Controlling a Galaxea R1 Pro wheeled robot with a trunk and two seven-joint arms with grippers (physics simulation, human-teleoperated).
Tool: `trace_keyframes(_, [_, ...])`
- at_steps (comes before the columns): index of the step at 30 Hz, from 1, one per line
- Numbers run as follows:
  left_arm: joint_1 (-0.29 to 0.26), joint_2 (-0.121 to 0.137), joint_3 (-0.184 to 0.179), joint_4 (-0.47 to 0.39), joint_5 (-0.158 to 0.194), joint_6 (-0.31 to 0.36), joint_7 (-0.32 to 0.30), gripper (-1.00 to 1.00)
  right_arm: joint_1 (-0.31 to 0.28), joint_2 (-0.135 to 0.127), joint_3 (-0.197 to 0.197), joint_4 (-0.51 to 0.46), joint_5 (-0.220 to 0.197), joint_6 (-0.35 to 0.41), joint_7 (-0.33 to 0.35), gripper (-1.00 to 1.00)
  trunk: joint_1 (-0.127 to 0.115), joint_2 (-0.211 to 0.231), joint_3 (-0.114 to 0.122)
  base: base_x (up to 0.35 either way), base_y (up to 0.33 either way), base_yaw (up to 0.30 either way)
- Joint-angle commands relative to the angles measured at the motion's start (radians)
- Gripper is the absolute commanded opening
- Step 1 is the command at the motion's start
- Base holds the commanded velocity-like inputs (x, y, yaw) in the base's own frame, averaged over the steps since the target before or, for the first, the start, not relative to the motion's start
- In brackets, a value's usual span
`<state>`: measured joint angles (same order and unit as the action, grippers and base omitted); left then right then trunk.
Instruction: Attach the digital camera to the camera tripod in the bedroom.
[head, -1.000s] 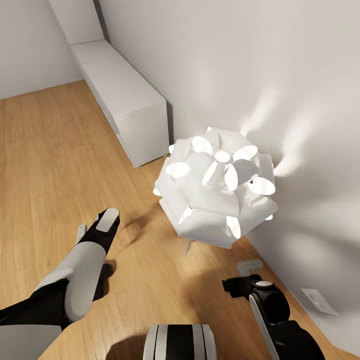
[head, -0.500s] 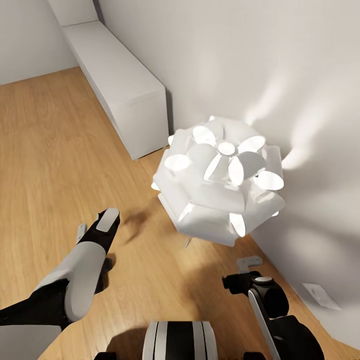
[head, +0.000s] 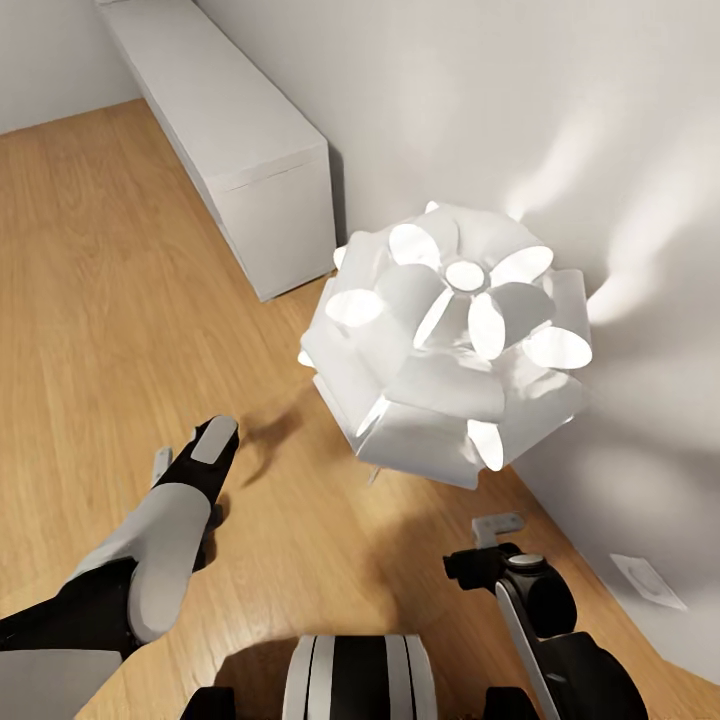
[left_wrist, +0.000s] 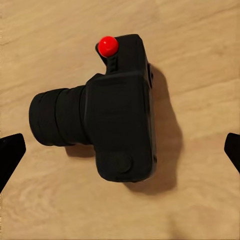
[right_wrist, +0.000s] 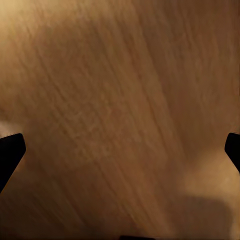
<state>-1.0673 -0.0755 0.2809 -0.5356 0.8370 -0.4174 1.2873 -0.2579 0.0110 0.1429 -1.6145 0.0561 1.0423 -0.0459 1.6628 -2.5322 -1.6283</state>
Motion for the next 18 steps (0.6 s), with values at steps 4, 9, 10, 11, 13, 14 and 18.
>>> trace_keyframes(4, [-0.001, 0.0, 0.004, -0.001, 0.002, -0.004, 0.0, 1.0, 0.0, 0.0, 0.002, -0.001, 0.005, 0.005, -0.001, 1.0, 0.002, -0.001, -0.016, 0.0, 0.0, 0.0])
trace_keyframes(9, [-0.001, 0.0, 0.004, -0.001, 0.001, -0.004, 0.0, 1.0, 0.0, 0.0, 0.003, -0.001, 0.005, 0.005, -0.001, 1.0, 0.004, -0.002, -0.035, 0.0, 0.0, 0.0])
trace_keyframes(10, [-0.001, -0.001, 0.004, -0.001, 0.001, -0.004, 0.0, 1.0, 0.0, 0.0, 0.004, -0.001, 0.005, 0.005, -0.001, 1.0, 0.004, -0.003, -0.039, 0.0, 0.0, 0.0])
trace_keyframes(11, [-0.002, -0.001, 0.004, -0.001, 0.001, -0.004, 0.0, 1.0, 0.0, 0.0, 0.004, -0.001, 0.005, 0.005, -0.001, 1.0, 0.005, -0.003, -0.043, 0.0, 0.0, 0.0])
trace_keyframes(13, [-0.002, -0.001, 0.004, -0.001, 0.001, -0.004, 0.0, 1.0, 0.0, 0.0, 0.004, -0.001, 0.005, 0.005, -0.001, 1.0, 0.006, -0.003, -0.051, 0.0, 0.0, 0.0])
trace_keyframes(14, [-0.002, 0.0, 0.004, -0.001, 0.001, -0.004, 0.0, 1.0, 0.0, -0.001, 0.004, -0.001, 0.005, 0.005, -0.002, 1.0, 0.006, -0.004, -0.055, 0.0, 0.0, 0.0])
trace_keyframes(18, [-0.002, 0.0, 0.004, -0.001, 0.001, -0.004, 0.0, 1.0, 0.0, -0.001, 0.004, -0.001, 0.006, 0.005, -0.002, 1.0, 0.007, -0.004, -0.063, 0.0, 0.0, 0.0])
